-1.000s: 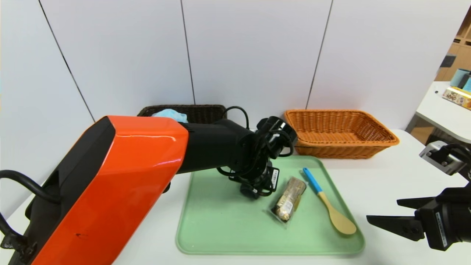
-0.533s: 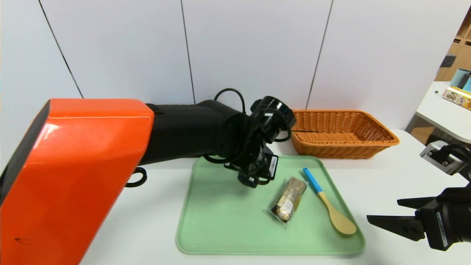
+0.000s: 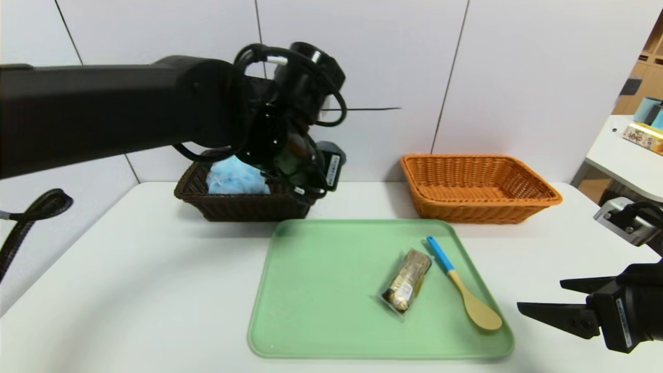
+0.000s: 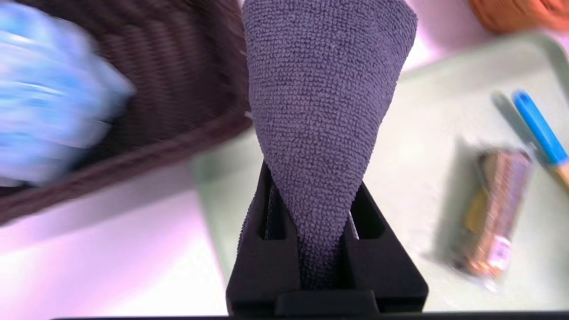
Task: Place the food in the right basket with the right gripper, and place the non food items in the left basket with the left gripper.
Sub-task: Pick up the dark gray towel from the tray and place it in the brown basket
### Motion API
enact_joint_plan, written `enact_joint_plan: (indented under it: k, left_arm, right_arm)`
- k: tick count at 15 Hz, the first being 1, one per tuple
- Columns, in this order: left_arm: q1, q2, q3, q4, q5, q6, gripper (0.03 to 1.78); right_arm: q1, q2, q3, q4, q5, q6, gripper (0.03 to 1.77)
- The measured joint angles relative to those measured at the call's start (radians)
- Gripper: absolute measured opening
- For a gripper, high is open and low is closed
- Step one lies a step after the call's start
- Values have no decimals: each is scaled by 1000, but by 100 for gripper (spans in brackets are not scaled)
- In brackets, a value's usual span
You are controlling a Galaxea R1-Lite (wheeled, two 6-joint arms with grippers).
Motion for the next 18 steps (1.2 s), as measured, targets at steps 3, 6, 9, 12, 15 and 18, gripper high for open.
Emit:
enact_joint_plan:
  k: [3,6,9,12,15,18]
  left_arm:
    - [106,-21,0,-35,-5,26,25]
    - [198,7,0,-107,-11,63,25]
    - [243,71,0,-184,-14,94,25]
    - [263,136,0,-218,-24,93,25]
    - [275,163,0,-222,-74,89,66]
    - [287,172,-2,-234,-79,88,99]
  right_arm:
    - [0,0,1,0,0,0,171]
    - [0,3,5,0,1,0,171]
    - [0,4,16,0,2,0,171]
    - [0,3,20,0,0,0,171]
    - [0,0,21,0,-1,0,171]
    - [0,-2,29,0,0,0,171]
